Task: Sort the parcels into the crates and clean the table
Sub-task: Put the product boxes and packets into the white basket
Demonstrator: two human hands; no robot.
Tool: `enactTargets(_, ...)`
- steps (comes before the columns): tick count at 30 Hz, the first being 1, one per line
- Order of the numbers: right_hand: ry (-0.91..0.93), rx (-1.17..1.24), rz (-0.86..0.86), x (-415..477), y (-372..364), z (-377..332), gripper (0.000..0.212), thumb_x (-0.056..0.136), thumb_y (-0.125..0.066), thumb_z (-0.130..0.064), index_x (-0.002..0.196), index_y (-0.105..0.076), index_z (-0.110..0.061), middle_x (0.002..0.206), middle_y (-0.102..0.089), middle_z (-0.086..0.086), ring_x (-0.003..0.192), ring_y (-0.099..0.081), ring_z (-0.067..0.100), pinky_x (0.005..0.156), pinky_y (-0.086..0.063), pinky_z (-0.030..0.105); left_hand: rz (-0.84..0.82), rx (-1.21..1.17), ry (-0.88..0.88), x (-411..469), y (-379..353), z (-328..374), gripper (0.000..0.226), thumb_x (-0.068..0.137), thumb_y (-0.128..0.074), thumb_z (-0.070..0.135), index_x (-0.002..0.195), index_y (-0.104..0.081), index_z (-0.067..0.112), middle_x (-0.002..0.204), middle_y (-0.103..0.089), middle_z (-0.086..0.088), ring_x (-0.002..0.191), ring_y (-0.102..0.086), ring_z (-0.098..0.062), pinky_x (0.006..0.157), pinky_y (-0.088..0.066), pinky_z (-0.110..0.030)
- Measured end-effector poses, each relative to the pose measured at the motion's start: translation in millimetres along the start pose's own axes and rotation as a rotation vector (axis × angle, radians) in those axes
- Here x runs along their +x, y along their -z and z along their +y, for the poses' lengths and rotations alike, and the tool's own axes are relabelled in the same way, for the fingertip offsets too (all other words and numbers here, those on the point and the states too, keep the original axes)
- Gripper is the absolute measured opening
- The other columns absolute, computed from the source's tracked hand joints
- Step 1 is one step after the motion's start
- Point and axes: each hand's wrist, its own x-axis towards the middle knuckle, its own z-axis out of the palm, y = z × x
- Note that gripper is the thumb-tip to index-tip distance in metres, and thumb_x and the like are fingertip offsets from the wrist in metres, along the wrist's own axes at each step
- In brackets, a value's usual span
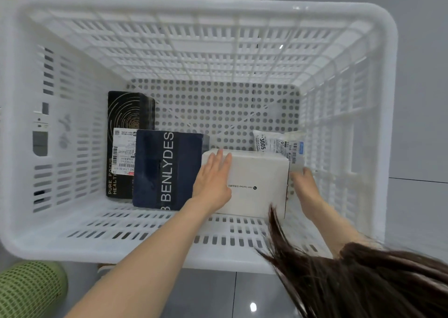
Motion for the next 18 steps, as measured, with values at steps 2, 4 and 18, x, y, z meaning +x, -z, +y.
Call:
enactTargets(2,-0.022,-0.024,-0.025,10,-1,-4,0.055,0.094,-0.04,-0.011,0.147,-0.026,-0.017,0.139,-0.045,0.0,0.102,-0.049,0.017,0.071,-0.039,0.028,-0.001,0.0,0.002,6,-3,4,0.083,0.088,-0.044,0.002,0.151,0.006,0.024,0.158,0.018,0.0,0.145,0.016,-0.019,0.118,0.002,-0.036)
enactTargets(4,-0.001,-0.037,-0.043,18,-3,-12,0.051,0.096,-0.038,-0.011,0.146,-0.03,-0.016,0.139,-0.043,-0.003,0.112,-0.044,0.017,0.086,-0.035,0.03,0.007,-0.014,0.022,10,-8,9,0.084,0.088,-0.045,0.001,0.151,0.005,0.028,0.157,0.018,0.0,0.144,0.02,-0.021,0.118,0.003,-0.04)
enactTargets(18,-0.13,-0.017,0.048,57,-14,-19,0.038,0.082,-0.055,-0.021,0.116,-0.05,-0.006,0.139,-0.037,0.006,0.109,-0.05,0.028,0.08,-0.044,0.038,0.033,-0.214,0.068,18,-14,17,0.083,0.085,-0.046,-0.002,0.15,-0.006,0.031,0.158,0.011,0.002,0.142,0.025,-0.019,0.119,-0.01,-0.042)
